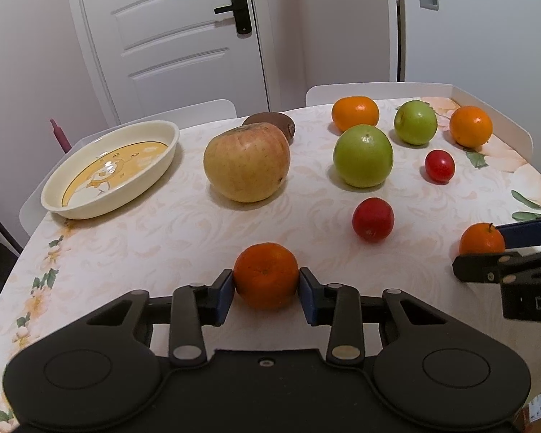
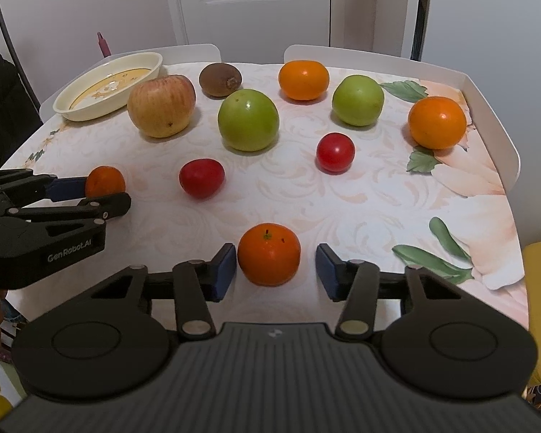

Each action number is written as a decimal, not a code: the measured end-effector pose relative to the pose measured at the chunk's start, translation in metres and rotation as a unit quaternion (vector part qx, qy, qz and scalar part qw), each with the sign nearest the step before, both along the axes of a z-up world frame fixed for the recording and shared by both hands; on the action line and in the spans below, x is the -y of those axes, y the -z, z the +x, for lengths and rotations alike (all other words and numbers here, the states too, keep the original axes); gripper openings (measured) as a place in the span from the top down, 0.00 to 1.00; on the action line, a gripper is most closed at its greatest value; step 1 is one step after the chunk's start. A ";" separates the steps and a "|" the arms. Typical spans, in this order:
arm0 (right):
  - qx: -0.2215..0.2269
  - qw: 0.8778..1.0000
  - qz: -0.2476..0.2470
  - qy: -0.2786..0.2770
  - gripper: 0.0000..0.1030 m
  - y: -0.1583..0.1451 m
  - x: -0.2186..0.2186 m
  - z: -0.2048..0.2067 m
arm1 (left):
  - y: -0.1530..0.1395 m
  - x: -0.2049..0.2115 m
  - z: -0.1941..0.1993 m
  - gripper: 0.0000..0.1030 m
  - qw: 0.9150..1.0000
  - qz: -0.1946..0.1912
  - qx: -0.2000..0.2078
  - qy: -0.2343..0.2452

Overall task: Organize fruits
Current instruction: 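Grasp a small tangerine with the left tool while the right tool grasps another tangerine, then carry both tangerines into the duck-print bowl and open both tools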

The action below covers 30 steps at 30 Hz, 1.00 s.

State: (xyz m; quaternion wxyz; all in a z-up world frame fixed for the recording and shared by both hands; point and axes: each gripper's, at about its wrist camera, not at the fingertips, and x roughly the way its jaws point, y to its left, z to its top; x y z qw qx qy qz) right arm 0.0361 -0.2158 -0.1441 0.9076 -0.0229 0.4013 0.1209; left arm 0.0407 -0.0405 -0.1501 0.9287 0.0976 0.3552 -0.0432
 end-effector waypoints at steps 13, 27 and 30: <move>0.007 1.000 0.012 -0.025 0.50 -0.023 -0.017 0.003 | -0.021 -0.019 -0.012 0.60 0.999 -0.006 0.002 -0.033; 0.040 0.995 0.033 -0.084 0.50 -0.095 -0.079 0.039 | -0.096 -0.075 -0.002 0.60 0.994 -0.005 0.029 -0.101; 0.044 0.995 0.035 -0.087 0.50 -0.106 -0.094 0.052 | -0.109 -0.092 0.009 0.60 0.993 -0.005 0.037 -0.108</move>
